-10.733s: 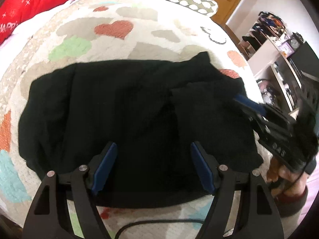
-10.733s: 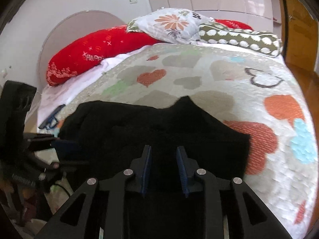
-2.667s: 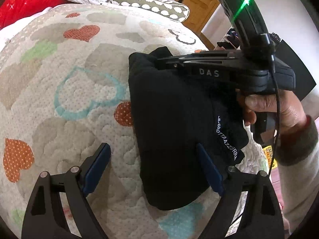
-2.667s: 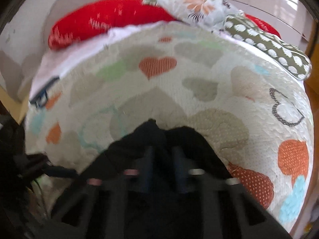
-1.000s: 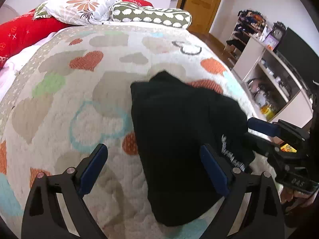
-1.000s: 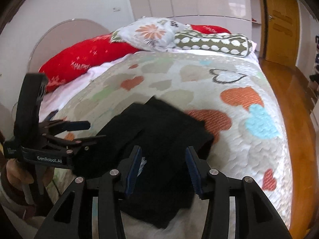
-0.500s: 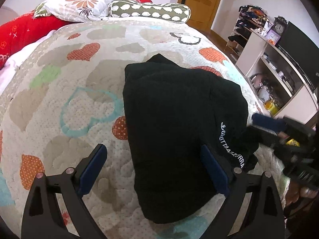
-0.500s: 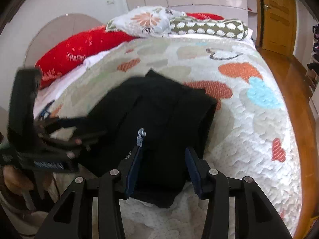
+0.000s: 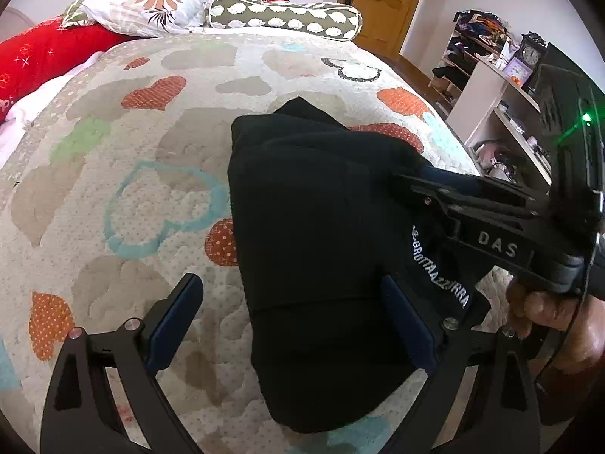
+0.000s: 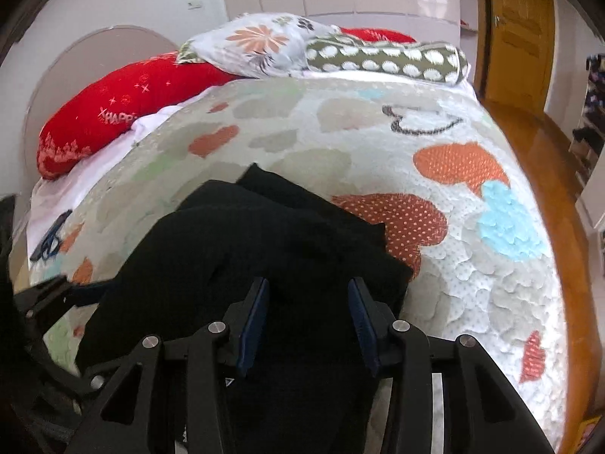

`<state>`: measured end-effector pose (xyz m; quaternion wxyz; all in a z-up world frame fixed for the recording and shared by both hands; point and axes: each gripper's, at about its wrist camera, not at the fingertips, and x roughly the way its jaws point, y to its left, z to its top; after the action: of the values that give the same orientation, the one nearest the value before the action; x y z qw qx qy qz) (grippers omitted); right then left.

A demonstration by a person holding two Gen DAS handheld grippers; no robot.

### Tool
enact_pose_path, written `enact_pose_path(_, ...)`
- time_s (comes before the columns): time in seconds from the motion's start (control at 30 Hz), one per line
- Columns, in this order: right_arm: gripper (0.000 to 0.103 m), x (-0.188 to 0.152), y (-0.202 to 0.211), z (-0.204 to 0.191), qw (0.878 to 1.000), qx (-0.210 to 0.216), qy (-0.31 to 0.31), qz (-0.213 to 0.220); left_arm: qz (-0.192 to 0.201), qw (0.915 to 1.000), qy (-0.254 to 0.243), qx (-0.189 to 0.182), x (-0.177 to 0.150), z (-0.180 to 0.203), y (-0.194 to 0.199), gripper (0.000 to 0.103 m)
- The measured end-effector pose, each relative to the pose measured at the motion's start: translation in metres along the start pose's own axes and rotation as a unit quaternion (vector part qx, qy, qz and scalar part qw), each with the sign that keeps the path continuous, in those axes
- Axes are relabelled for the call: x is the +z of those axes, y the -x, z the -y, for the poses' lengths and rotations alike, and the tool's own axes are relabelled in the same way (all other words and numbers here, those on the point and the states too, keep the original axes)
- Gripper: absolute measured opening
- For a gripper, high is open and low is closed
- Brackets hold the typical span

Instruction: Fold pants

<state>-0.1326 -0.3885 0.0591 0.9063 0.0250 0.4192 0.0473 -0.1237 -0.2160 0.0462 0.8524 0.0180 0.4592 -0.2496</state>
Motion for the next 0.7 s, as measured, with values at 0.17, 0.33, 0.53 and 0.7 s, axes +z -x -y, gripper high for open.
enact_pose_path(0.17, 0.047, 0.0, 0.001, 0.006, 1.0, 0.015, -0.008, 0.001, -0.005, 0.9999, 0.008, -0.004, -0.001, 0.0, -0.003, 0.099)
enact_pose_path(0.33, 0.049, -0.005, 0.028, 0.014, 0.999, 0.033, -0.04, 0.014, -0.012, 0.9996, 0.016, -0.018, 0.001, -0.005, 0.008, 0.099)
enact_pose_path(0.53, 0.077, -0.027, 0.064, 0.029, 0.995, 0.075, -0.063, 0.027, -0.001, 0.9962, 0.04, -0.077, 0.009, -0.03, 0.027, 0.099)
enact_pose_path(0.7, 0.077, -0.048, 0.048, 0.042, 0.991, 0.104, -0.079, -0.005, -0.024, 0.9909, 0.08, -0.106, 0.018, -0.054, 0.01, 0.099)
